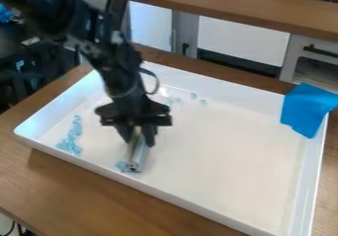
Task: Sweep into pile
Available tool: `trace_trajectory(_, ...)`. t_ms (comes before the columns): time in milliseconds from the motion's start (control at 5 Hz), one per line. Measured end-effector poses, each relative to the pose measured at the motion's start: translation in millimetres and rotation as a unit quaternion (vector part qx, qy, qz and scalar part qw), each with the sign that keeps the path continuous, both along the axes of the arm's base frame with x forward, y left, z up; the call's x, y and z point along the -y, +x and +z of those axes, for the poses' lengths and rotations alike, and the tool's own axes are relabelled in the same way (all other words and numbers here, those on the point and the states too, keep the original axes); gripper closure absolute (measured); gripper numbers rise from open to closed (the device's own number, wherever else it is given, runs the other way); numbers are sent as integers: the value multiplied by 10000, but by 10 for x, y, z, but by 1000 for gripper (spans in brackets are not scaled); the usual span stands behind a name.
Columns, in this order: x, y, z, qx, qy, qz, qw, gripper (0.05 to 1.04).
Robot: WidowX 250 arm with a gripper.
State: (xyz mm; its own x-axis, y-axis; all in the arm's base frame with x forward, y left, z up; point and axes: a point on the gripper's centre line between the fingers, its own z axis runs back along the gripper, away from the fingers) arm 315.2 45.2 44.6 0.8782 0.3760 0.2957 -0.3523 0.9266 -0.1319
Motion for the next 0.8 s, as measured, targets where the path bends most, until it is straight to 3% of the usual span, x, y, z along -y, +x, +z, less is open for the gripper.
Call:
trace_trajectory(400, -537, -202, 9, -164, 95, -19, 9998, 704)
trace_trajectory(600, -692, -239, 126, 19, 218, -39, 9998, 704)
trace_trajectory(800, -684, -265, 216, 76, 129, -1, 9999, 704)
